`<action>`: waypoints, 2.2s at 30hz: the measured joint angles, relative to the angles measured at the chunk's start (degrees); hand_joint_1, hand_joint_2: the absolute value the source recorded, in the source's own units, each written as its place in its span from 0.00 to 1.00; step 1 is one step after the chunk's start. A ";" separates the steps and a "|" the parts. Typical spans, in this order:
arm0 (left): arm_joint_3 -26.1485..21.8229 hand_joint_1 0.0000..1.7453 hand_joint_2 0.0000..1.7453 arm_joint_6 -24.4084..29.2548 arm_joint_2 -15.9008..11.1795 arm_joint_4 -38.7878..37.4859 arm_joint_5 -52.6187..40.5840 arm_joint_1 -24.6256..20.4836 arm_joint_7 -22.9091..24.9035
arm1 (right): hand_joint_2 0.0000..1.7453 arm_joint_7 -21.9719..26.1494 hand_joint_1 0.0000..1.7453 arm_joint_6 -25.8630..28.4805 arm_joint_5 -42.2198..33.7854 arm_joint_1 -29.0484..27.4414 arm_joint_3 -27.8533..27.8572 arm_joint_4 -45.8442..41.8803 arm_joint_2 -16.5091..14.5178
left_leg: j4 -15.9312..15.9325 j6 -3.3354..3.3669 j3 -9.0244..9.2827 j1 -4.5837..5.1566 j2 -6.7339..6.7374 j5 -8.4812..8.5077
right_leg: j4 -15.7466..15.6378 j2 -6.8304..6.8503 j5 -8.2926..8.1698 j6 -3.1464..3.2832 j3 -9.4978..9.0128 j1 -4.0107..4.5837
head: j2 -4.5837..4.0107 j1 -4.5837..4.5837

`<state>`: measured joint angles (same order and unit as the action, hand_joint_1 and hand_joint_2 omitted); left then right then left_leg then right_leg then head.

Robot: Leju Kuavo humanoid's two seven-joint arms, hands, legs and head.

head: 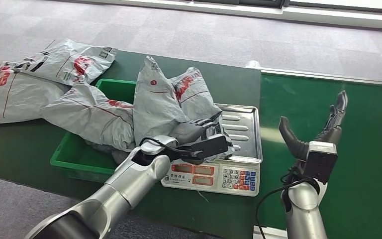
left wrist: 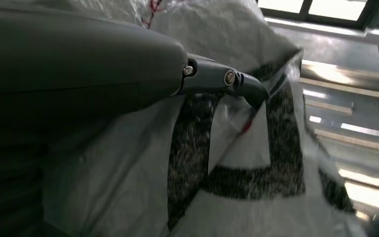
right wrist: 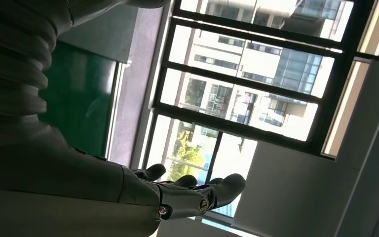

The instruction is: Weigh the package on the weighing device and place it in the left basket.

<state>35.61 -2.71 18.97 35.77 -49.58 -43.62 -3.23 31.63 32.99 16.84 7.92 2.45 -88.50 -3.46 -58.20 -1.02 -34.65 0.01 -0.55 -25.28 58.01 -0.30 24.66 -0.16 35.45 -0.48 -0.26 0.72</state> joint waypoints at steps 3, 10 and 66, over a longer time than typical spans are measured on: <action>3.06 1.00 1.00 -1.61 0.88 -4.23 -1.48 -0.44 1.89 | 1.00 -0.43 0.00 -1.17 1.17 -0.41 0.00 0.00 -0.83 | 0.01 0.01 -0.01 -0.01 0.00 -0.01 | 0.00 0.00 0.01 0.00 0.01 0.01 | 0.00 0.00; 4.27 1.00 1.00 -0.42 1.93 -8.89 -1.01 -2.53 3.86 | 1.00 -0.82 0.00 -2.38 2.70 -1.32 0.21 -0.40 -2.28 | 0.05 0.10 0.23 -0.01 -0.06 -0.06 | -0.01 0.09 0.14 -0.07 -0.36 0.01 | 0.00 0.00; -34.04 0.00 1.00 30.67 -9.99 49.14 3.54 20.22 -8.90 | 1.00 -0.17 0.00 -2.09 1.25 -11.92 4.59 -8.59 -2.47 | 0.05 0.12 -0.31 0.01 -0.06 0.26 | 0.00 0.11 -0.11 0.00 0.21 0.00 | 0.00 0.00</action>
<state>1.57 27.95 8.99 84.90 -46.04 -23.40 -12.13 31.46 30.90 18.09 -4.00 7.04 -97.09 -5.93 -58.15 -0.90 -34.96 0.02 -0.61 -25.02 58.01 -0.19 24.55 -0.16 35.66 -0.48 -0.26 0.72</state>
